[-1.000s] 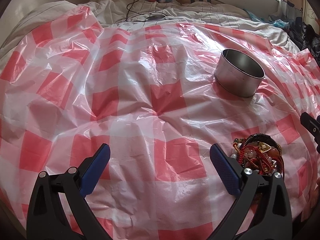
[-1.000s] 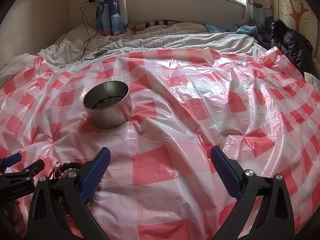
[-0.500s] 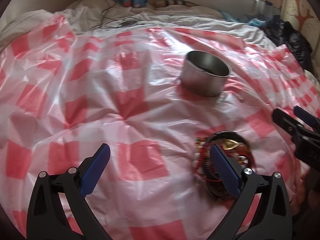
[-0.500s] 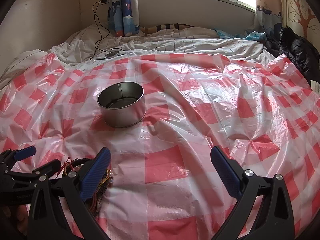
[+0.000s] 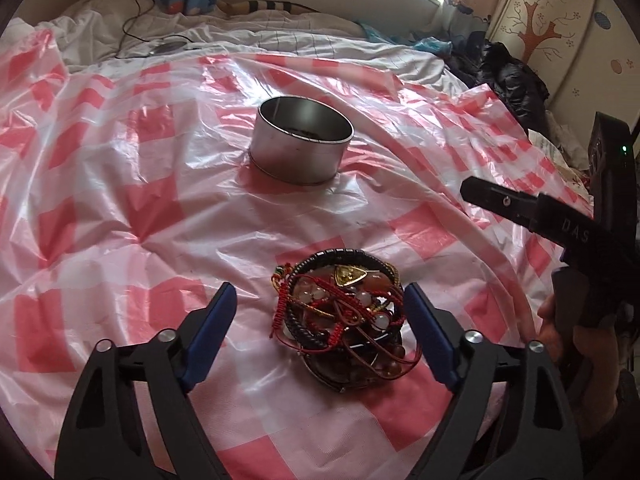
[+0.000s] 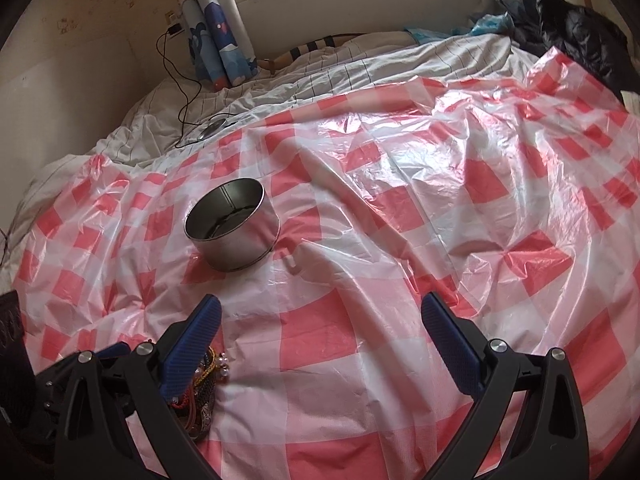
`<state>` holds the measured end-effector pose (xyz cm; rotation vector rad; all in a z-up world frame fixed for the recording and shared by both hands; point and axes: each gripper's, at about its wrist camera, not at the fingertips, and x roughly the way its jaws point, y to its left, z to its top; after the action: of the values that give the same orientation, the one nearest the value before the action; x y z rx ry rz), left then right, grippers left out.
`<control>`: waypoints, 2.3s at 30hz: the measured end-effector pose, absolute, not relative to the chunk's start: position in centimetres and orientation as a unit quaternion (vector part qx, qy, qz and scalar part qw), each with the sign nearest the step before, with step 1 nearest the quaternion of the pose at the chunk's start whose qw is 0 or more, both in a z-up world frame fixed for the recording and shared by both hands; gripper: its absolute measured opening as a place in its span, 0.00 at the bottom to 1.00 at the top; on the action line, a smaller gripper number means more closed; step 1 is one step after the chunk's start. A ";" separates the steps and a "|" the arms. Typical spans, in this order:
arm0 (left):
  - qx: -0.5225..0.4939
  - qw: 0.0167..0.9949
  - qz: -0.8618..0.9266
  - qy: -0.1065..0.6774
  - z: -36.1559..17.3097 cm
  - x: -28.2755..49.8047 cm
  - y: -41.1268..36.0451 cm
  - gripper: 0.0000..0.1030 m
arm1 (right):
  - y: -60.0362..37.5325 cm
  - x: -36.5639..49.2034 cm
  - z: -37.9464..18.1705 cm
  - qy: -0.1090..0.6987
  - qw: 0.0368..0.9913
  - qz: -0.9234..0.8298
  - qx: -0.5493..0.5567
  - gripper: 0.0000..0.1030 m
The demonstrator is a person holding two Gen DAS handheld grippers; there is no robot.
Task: Organize jewelry
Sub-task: 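Close the left tool on the red cord bracelet in the pile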
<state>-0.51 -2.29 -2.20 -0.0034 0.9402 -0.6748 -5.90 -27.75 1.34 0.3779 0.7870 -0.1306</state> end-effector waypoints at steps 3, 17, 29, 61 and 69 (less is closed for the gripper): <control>-0.024 0.825 -0.336 0.453 -2.7 -0.2 -2.2 0.64 | -28.0 -5.9 1.3 0.382 0.903 -0.059 0.190 0.93; -0.073 0.815 -0.323 0.476 -3.4 1.3 -0.7 0.19 | -28.6 -5.8 1.0 0.385 0.899 -0.052 0.202 0.93; -0.102 0.822 -0.313 0.465 -2.6 1.6 1.2 0.03 | -28.8 -5.7 0.7 0.390 0.896 -0.056 0.207 0.93; -0.148 0.820 -0.313 0.455 -2.1 2.2 4.4 0.03 | -28.7 -5.5 0.2 0.395 0.894 -0.057 0.206 0.93; -0.201 0.821 -0.397 0.359 1.8 1.0 5.1 0.03 | -28.2 -5.5 0.0 0.397 0.894 -0.051 0.201 0.93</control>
<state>0.96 5.14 1.81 -0.4268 0.7635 -0.8444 -5.48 -28.23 -0.05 0.4169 0.8238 -0.1049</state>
